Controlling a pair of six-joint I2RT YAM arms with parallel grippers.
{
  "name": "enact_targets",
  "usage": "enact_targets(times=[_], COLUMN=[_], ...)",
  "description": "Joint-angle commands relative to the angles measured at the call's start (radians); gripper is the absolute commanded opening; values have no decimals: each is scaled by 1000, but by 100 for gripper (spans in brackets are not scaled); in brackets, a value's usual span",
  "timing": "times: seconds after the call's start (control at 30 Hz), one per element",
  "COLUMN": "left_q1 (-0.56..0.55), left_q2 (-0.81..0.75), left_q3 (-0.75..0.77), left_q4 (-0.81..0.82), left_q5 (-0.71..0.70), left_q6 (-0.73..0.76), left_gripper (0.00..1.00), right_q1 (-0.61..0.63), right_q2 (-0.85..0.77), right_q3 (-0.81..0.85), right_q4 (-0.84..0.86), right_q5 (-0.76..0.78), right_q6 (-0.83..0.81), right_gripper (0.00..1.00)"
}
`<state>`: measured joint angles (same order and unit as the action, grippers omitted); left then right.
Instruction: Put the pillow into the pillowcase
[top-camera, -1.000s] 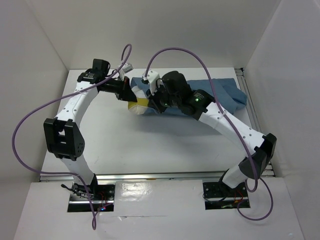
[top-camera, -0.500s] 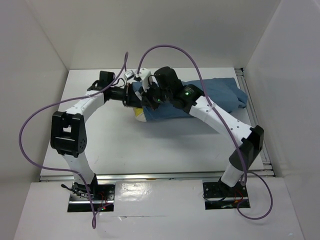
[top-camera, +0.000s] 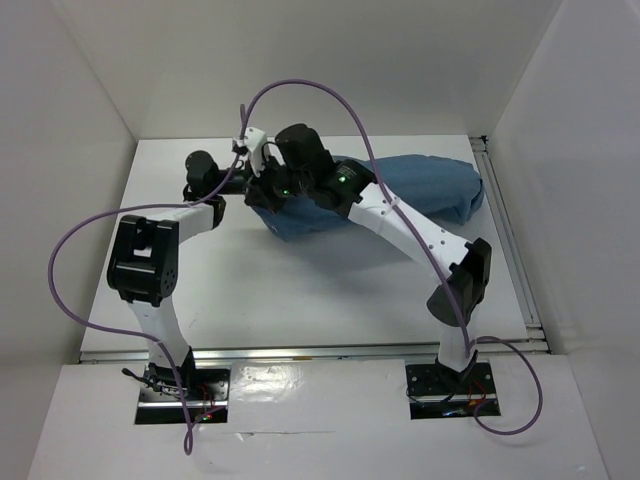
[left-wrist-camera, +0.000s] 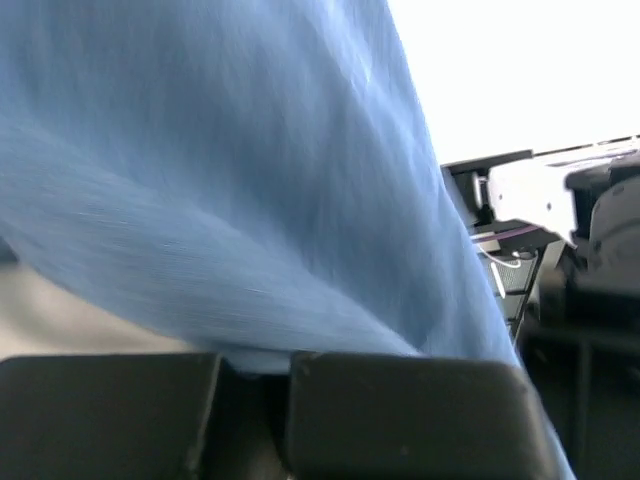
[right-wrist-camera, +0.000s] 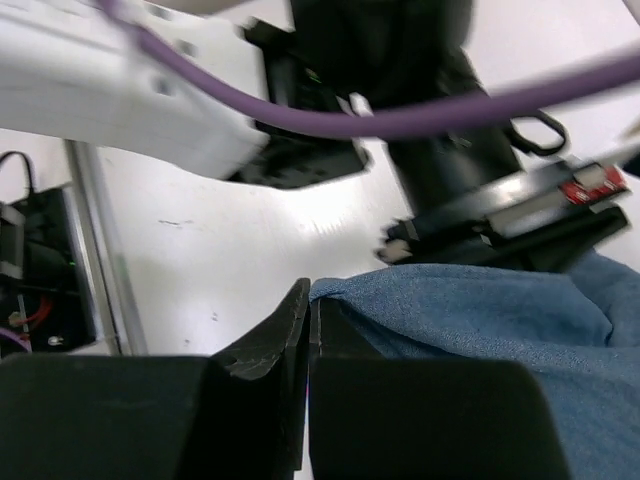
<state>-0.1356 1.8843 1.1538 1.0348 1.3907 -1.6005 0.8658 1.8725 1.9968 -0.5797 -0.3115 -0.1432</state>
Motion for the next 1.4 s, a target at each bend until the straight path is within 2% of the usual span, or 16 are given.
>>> enact_targets(times=[0.0, 0.27, 0.57, 0.77, 1.03, 1.2, 1.37], left_q1=[4, 14, -19, -29, -29, -38, -68], left_q2=[21, 50, 59, 59, 59, 49, 38], left_q3=[46, 66, 66, 75, 64, 55, 46], left_q4=[275, 318, 350, 360, 372, 363, 354], left_q5=[-47, -76, -108, -108, -127, -127, -127], left_q6=[-214, -266, -285, -296, -305, -305, -296], left_gripper=[0, 0, 0, 0, 0, 0, 0], right_q1=[76, 125, 134, 164, 202, 223, 263], right_q2=[-18, -49, 109, 168, 157, 93, 114], right_q3=[66, 71, 272, 350, 329, 280, 269], right_q4=[164, 167, 224, 265, 325, 372, 412], right_q5=[-124, -141, -161, -196, -216, -230, -268], right_q6=[5, -38, -19, -9, 13, 22, 23], right_gripper=[0, 0, 0, 0, 0, 0, 0])
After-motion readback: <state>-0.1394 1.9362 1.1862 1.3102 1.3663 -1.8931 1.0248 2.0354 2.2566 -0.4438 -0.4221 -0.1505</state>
